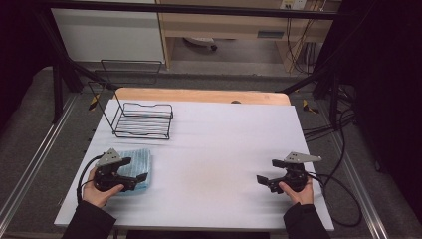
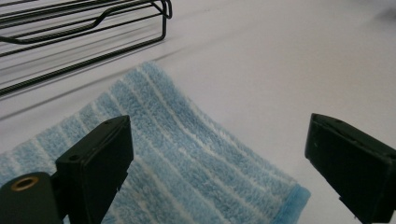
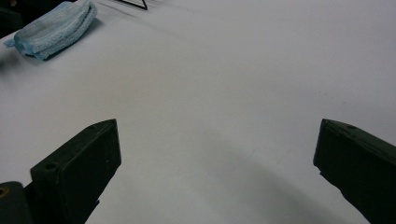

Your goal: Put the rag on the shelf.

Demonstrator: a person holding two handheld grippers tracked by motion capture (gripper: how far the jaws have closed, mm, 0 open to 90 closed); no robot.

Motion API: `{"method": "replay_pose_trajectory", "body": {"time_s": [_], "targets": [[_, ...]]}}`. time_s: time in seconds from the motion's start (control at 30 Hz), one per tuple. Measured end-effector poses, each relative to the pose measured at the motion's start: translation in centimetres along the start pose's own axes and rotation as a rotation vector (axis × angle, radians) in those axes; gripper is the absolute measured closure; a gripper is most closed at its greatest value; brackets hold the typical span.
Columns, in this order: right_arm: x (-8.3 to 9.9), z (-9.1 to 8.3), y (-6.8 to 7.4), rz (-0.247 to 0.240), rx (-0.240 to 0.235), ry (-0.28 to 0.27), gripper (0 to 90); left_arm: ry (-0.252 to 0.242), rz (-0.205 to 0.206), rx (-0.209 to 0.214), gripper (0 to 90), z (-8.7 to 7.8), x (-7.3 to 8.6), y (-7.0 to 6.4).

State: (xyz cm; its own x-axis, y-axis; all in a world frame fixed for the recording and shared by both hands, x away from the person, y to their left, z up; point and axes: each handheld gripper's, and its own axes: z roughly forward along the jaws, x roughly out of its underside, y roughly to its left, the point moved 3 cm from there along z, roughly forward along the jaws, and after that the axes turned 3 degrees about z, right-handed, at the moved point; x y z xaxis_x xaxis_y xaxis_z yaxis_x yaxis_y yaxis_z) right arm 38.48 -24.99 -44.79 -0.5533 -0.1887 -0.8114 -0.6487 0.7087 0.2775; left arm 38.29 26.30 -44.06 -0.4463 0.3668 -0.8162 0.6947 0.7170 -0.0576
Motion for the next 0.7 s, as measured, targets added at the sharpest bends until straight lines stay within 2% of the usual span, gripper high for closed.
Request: {"method": "replay_pose_trajectory", "body": {"time_s": [0.2, 0.37, 0.53, 0.7], "targets": [[0.0, 0.0, 0.0, -0.002, 0.002, 0.002, 1.3, 0.001, -0.003, -0.006, 11.0, -0.1, -0.2, -0.3], [0.0, 0.0, 0.0, -0.002, 0.006, 0.003, 1.3, 0.007, 0.015, 0.002, 15.7, -0.4, -0.6, -1.0], [0.0, 0.2, 0.0, -0.003, 0.006, 0.014, 1.3, 0.043, 0.044, 0.005, 23.8, -0.7, -0.5, -1.8], [0.0, 0.2, 0.0, 0.0, 0.005, 0.014, 1.3, 0.084, 0.048, 0.008, 31.7, -0.7, -0.2, -2.5]]}}
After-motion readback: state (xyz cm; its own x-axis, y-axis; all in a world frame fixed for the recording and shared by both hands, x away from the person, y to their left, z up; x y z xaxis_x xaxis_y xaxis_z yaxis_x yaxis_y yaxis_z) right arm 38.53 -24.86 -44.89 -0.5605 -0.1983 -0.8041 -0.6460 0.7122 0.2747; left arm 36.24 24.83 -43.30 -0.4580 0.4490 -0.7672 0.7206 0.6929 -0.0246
